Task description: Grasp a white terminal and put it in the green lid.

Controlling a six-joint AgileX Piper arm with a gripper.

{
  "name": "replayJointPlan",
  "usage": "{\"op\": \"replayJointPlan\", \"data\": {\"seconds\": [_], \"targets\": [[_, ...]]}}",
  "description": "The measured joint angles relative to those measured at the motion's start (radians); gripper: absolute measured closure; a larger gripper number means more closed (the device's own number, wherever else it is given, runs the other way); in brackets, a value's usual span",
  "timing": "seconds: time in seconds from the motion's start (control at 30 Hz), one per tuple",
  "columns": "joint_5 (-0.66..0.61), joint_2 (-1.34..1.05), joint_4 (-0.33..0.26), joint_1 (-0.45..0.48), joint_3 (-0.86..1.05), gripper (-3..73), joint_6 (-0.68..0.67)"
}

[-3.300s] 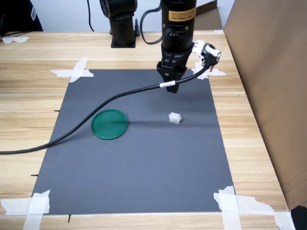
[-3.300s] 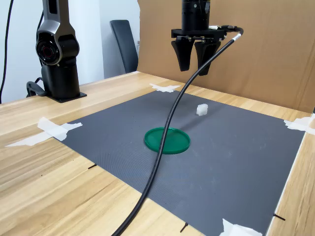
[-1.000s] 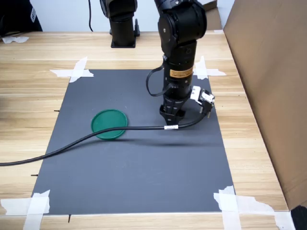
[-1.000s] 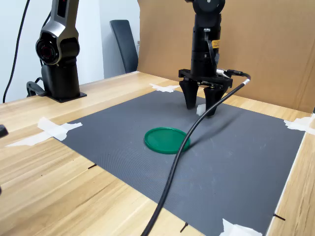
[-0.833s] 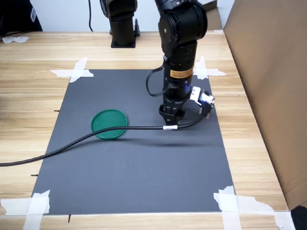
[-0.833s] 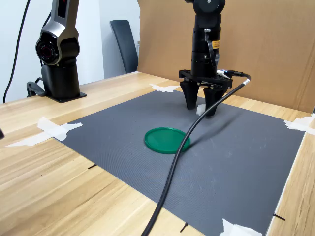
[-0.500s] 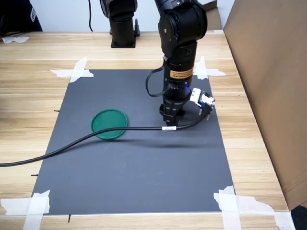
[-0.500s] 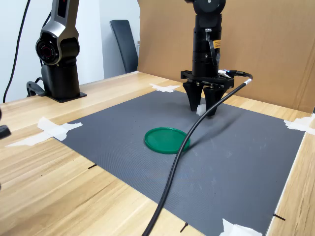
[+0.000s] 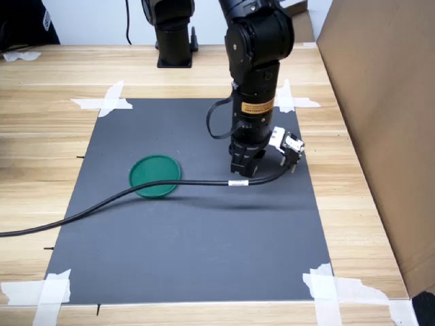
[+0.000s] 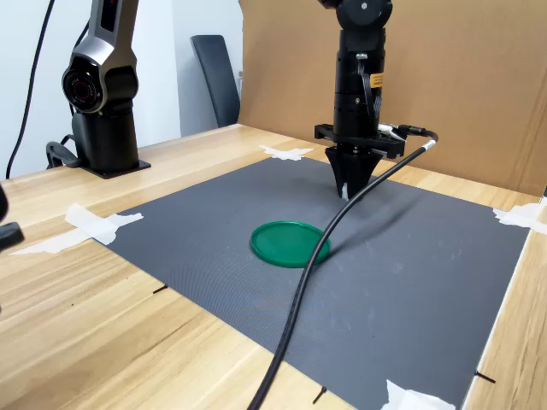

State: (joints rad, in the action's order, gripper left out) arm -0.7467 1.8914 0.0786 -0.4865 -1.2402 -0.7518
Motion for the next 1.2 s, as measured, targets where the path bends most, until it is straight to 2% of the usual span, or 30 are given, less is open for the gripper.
{"op": "replayJointPlan", "data": {"seconds": [0.3,0.33,0.43,0.53,0.57,0.63,0.87,1.0,1.13,1.2], "targets": [[-0.056,-0.054,-0.048,0.013,-0.035,60.3,0.057],[-0.077,-0.108,-0.073,0.053,-0.076,60.3,0.065],[-0.083,-0.164,-0.089,0.116,-0.103,60.3,0.067],[-0.086,-0.190,-0.090,0.163,-0.108,60.3,0.060],[-0.109,-0.206,-0.090,0.227,-0.108,60.3,0.051],[-0.156,-0.214,-0.090,0.287,-0.108,60.3,0.024],[-0.192,-0.217,-0.092,0.424,-0.103,60.3,-0.061],[-0.175,-0.224,-0.079,0.466,-0.019,60.3,-0.130],[-0.104,-0.224,-0.060,0.472,0.051,60.3,-0.147],[-0.023,-0.224,-0.040,0.472,0.113,60.3,-0.135]]}}
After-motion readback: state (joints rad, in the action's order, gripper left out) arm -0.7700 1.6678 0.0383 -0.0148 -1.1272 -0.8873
